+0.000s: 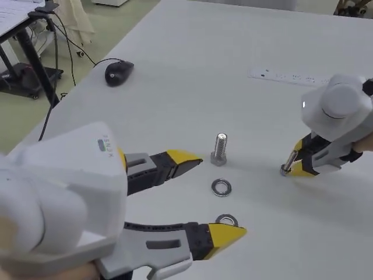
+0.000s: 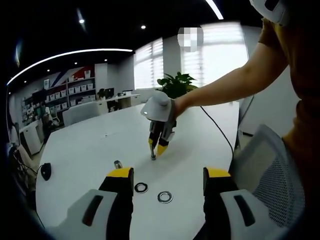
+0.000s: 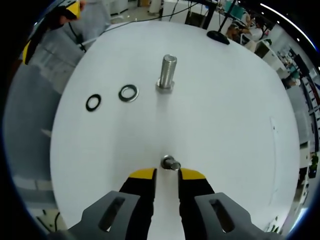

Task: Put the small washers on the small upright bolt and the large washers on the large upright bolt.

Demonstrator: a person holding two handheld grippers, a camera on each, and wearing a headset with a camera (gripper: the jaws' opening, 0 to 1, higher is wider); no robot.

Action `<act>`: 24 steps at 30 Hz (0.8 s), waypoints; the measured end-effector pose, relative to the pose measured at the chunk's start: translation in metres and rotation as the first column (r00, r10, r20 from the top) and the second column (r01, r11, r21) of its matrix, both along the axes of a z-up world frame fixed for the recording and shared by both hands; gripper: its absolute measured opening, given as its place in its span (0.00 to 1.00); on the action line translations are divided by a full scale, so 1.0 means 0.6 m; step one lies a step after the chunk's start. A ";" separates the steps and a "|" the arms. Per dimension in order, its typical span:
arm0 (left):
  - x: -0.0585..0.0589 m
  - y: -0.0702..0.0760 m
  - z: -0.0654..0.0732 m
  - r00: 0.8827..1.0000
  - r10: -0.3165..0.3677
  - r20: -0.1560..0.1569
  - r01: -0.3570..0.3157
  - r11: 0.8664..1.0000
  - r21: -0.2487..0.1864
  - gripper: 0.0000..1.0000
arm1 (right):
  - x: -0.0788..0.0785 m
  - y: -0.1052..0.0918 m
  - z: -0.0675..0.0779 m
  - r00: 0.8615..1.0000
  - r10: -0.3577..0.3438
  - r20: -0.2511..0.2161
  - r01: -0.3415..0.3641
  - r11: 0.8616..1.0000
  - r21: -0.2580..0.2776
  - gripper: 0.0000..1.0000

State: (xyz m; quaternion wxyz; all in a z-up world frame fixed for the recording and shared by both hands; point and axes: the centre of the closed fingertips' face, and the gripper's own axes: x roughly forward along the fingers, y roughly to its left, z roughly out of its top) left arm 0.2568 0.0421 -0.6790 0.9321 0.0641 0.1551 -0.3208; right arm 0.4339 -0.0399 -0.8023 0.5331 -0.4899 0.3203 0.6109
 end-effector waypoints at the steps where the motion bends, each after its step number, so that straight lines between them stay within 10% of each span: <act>1: -0.002 -0.001 -0.002 1.000 -0.003 -0.004 0.003 1.000 0.005 0.55 | -0.002 -0.006 0.002 1.000 -0.008 0.001 0.008 1.000 -0.001 0.18; 24: -0.058 -0.022 0.017 0.999 -0.036 0.033 0.035 0.998 0.043 0.55 | -0.159 -0.002 0.015 0.999 0.017 -0.047 -0.015 0.999 0.038 0.18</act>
